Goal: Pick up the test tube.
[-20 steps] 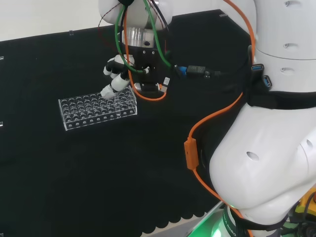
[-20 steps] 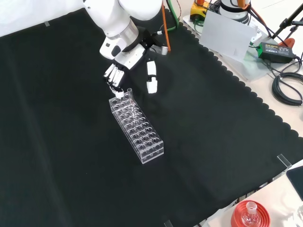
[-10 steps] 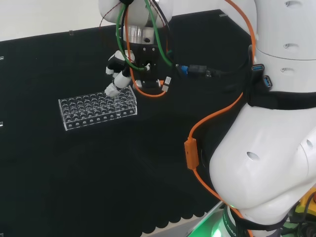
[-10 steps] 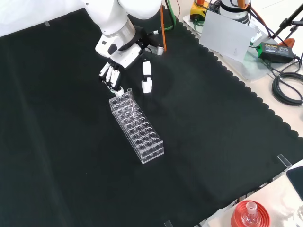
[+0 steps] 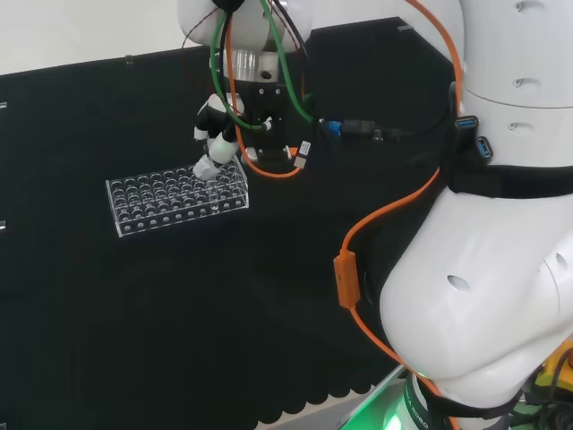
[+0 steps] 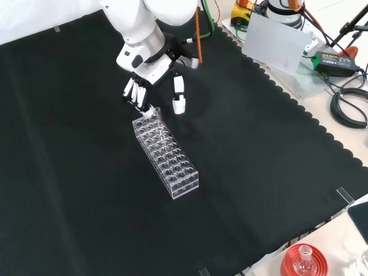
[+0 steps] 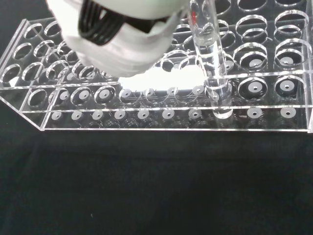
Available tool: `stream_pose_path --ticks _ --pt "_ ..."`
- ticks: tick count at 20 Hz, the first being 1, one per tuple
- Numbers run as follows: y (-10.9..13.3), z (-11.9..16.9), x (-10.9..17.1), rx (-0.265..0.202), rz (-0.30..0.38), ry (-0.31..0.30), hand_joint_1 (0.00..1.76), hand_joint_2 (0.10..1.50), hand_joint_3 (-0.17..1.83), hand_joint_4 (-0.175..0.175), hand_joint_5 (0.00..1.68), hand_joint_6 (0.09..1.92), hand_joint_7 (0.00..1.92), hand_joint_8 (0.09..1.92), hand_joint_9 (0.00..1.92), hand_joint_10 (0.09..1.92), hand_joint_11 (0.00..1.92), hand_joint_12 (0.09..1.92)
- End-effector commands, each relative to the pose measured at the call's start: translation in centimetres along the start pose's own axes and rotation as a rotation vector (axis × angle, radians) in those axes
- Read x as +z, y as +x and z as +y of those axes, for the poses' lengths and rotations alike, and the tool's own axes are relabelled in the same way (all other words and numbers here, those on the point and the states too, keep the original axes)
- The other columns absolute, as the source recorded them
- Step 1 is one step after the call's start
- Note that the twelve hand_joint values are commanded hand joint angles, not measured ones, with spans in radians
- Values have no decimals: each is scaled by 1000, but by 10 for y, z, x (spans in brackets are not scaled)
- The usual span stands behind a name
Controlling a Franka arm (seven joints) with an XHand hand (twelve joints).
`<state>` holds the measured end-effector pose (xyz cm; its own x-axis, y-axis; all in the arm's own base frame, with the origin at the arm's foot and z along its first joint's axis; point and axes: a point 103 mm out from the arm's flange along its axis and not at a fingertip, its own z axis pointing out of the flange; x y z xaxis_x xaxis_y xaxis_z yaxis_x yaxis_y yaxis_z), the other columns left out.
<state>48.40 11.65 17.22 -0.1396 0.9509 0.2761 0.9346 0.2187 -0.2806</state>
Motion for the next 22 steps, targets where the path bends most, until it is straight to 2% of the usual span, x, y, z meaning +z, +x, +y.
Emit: stream_pose_path --ticks 1,5,8,10,12,15,17,19,22 --pt "3 3 7 -2 -5 -1 1106 621 732 -73 649 949 907 736 678 789 323 1489" --pt "5 6 7 -1 -14 -13 1117 625 743 -84 701 944 984 713 732 762 365 1470" --pt "6 7 6 0 -25 -19 1124 634 742 -112 812 902 1091 666 801 721 420 1443" --pt "6 8 4 2 -39 -28 1126 824 475 -89 955 942 1150 639 844 703 459 1433" --pt "7 10 3 1 -51 -35 1137 929 288 -90 1032 910 1202 611 885 681 500 1413" --pt "8 12 1 -3 -71 -48 1159 970 189 -127 1079 856 1271 568 938 648 544 1388" --pt "9 14 0 -6 -81 -53 1239 1003 103 -161 1084 829 1192 705 967 625 566 1371" --pt "10 15 -1 -9 -88 -56 1271 1023 59 -172 1081 827 1151 774 985 614 579 1366" --pt "10 17 -1 -11 -97 -64 1283 1029 35 -175 1092 806 1154 775 1017 604 604 1348"
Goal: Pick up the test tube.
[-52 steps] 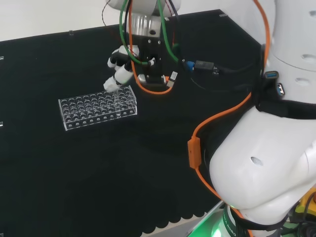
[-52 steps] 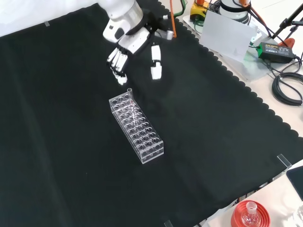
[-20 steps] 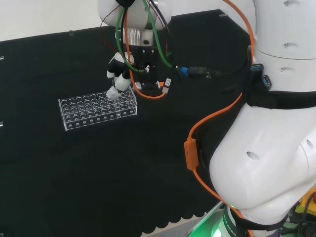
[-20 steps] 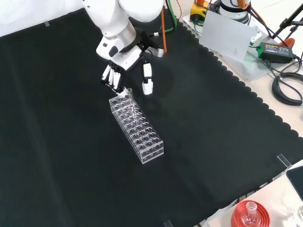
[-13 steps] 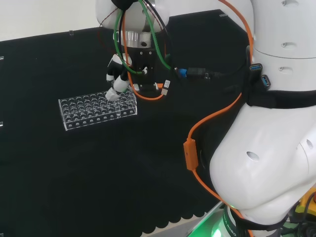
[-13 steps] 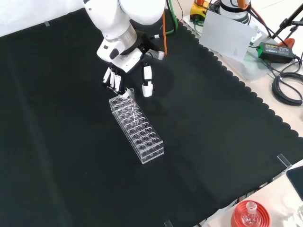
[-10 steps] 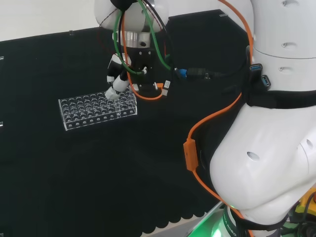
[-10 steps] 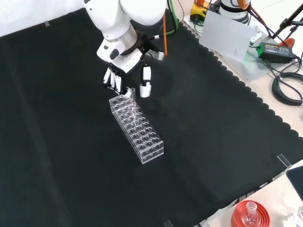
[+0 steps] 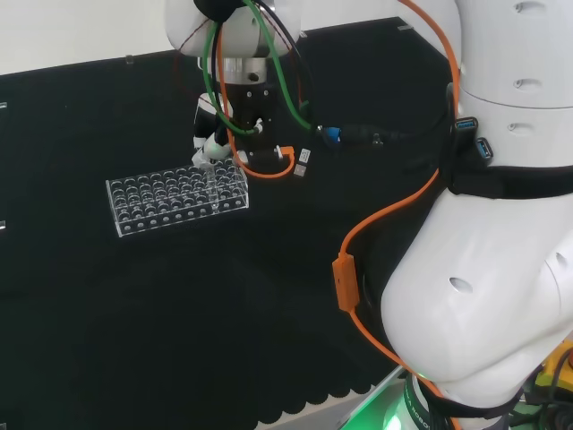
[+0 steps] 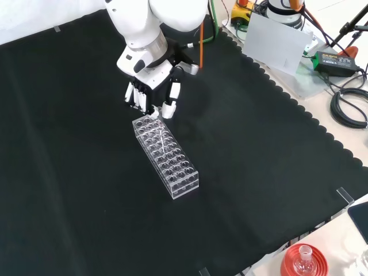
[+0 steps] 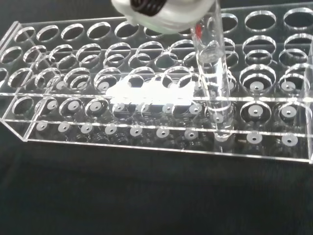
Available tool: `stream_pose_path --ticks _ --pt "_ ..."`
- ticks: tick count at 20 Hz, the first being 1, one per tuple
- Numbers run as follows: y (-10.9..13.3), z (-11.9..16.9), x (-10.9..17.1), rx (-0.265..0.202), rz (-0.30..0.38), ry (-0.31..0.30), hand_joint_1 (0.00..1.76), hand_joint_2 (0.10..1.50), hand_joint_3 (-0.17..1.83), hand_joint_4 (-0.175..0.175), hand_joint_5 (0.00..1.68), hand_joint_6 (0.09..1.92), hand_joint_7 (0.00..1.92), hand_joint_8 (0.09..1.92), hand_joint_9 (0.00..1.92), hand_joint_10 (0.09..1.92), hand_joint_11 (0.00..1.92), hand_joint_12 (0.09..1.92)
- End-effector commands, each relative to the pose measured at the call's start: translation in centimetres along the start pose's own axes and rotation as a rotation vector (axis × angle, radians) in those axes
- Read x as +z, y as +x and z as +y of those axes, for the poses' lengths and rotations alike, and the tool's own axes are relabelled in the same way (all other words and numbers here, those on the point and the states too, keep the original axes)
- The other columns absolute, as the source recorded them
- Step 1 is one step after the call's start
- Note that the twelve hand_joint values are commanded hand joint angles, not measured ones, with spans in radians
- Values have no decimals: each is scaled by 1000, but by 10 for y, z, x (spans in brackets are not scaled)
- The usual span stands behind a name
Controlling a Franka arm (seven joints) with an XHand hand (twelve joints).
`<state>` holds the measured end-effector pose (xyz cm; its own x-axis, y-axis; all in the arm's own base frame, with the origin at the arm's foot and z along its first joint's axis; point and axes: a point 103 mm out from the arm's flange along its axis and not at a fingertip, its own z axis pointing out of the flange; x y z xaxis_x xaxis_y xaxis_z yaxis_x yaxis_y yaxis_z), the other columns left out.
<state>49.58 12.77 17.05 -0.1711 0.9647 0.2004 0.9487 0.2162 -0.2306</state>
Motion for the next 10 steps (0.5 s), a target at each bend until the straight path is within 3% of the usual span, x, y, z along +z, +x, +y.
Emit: stream_pose_path --ticks 1,7,10 --pt "2 3 -1 -4 -19 -15 1286 1027 29 -175 1103 788 1165 758 1040 596 618 1335" --pt "4 4 -3 -2 -50 -47 1299 995 35 -175 1174 670 1237 649 1167 554 710 1260" --pt "4 4 -5 0 -58 -63 1388 991 23 -175 1163 684 1300 713 1146 547 739 1244"
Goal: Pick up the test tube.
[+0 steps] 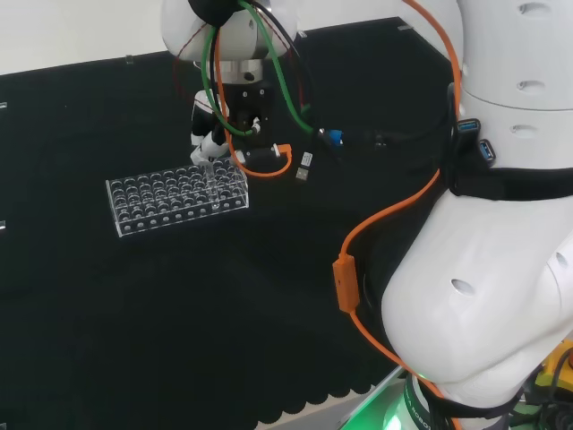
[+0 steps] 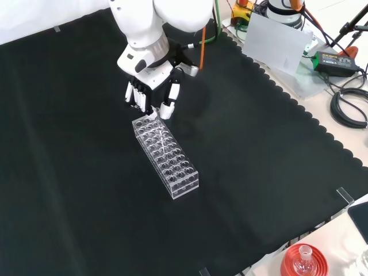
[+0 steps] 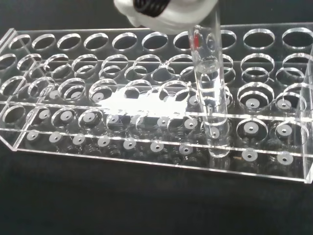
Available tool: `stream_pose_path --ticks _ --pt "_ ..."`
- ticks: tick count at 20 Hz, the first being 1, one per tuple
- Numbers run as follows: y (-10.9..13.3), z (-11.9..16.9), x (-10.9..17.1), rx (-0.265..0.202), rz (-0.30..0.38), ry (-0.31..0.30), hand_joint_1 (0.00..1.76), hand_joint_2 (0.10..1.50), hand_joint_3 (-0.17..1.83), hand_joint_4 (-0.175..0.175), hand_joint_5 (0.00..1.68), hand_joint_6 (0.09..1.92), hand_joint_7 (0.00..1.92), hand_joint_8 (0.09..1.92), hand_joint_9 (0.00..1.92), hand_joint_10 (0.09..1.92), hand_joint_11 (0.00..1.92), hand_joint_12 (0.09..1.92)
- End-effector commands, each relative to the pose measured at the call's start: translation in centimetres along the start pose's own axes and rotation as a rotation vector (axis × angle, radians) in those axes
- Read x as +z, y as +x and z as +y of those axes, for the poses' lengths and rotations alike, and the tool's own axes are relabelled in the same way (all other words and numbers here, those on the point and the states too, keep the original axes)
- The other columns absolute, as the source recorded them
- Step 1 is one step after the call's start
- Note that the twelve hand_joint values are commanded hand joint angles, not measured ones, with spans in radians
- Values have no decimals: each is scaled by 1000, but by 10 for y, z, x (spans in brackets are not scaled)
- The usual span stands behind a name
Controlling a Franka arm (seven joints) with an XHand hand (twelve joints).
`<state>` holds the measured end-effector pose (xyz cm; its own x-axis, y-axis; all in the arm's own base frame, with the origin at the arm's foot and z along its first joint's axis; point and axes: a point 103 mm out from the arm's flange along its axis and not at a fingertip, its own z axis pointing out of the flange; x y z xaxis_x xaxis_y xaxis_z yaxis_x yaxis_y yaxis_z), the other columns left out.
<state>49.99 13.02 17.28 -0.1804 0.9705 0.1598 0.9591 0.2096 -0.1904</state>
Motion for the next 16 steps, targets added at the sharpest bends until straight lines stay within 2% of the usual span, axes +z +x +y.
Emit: stream_pose_path --ticks 1,5,16 --pt "1 0 -3 0 -16 -25 1400 987 19 -175 1173 665 1314 708 1161 513 748 1238" --pt "6 0 -7 0 -17 -34 1412 977 11 -175 1209 603 1347 670 1210 417 764 1227" --pt "1 -3 -17 -18 -25 -52 1416 967 8 -175 1246 539 1380 610 1254 333 772 1222"
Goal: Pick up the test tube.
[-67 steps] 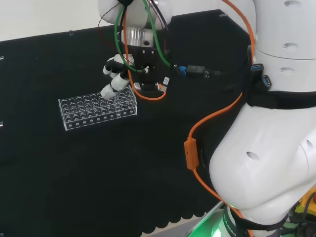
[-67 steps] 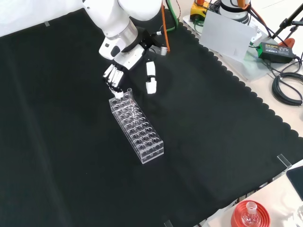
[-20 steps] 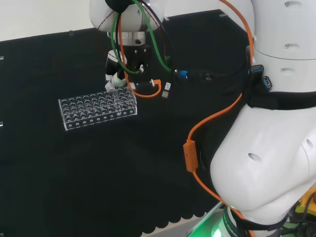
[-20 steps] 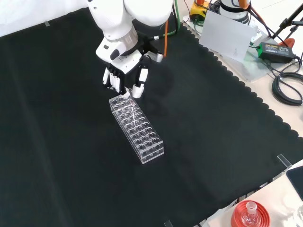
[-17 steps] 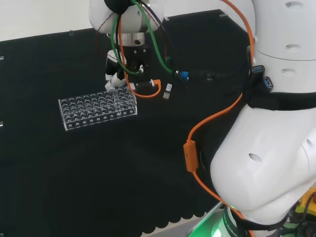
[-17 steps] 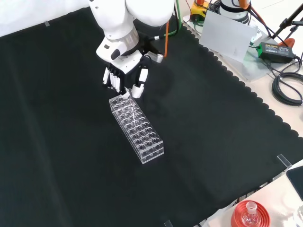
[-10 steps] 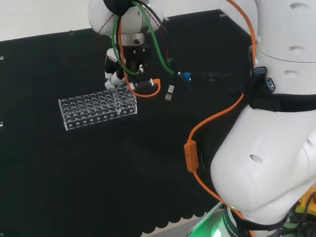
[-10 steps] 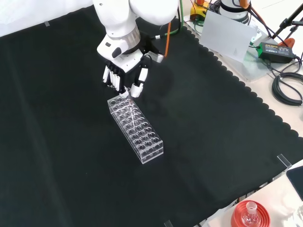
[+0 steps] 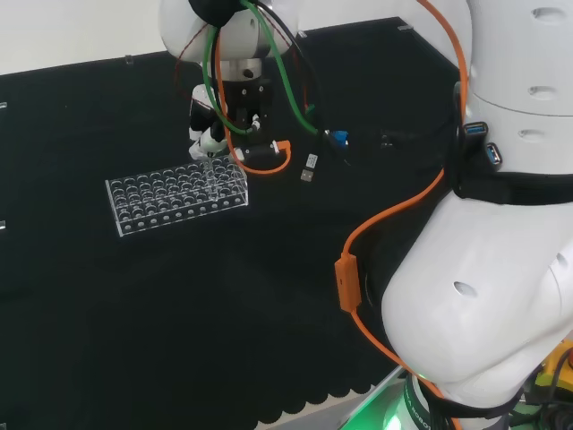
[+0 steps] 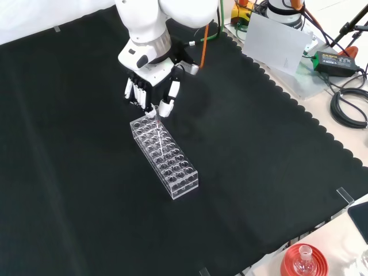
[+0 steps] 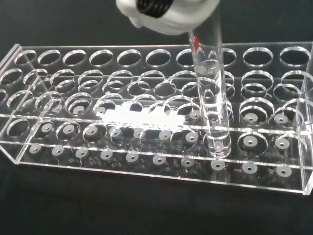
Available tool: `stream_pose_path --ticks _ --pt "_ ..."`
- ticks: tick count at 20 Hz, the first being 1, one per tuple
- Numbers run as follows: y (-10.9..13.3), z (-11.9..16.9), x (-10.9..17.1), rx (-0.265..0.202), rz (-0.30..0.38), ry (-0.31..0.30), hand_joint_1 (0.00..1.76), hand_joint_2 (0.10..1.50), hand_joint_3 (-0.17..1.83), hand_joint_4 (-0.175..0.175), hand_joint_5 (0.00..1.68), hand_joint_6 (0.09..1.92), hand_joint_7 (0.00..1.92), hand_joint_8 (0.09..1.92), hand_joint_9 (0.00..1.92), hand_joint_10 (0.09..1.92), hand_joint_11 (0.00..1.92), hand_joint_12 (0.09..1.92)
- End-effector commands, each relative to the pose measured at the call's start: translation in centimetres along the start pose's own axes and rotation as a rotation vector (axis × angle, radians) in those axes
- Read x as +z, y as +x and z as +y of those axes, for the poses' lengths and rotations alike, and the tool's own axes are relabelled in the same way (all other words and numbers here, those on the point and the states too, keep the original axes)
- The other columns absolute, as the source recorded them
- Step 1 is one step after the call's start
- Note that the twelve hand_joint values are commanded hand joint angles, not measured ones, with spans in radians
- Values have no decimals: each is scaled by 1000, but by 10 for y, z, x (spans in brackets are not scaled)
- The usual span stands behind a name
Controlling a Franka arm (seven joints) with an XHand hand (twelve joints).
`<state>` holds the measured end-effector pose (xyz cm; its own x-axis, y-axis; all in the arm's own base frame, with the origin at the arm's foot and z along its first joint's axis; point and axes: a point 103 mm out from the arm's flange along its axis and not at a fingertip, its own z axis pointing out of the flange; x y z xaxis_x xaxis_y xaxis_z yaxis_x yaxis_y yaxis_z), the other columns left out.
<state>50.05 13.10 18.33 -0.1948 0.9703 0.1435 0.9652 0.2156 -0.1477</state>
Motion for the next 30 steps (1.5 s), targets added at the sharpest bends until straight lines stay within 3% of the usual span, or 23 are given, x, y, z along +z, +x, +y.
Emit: stream_pose_path --ticks 1,20,25,30 --pt "-1 -2 -7 -8 -9 -12 1416 966 8 -175 1251 530 1385 602 1260 322 773 1222" --pt "6 -9 -72 -49 -59 -64 1418 960 8 -175 1270 495 1406 561 1282 279 774 1221" --pt "8 -15 -102 -52 -54 -90 1418 957 8 -175 1281 475 1415 544 1296 250 774 1221" --pt "1 -30 -140 -25 -47 -123 1421 952 9 -175 1279 420 1452 506 1316 237 775 1220"
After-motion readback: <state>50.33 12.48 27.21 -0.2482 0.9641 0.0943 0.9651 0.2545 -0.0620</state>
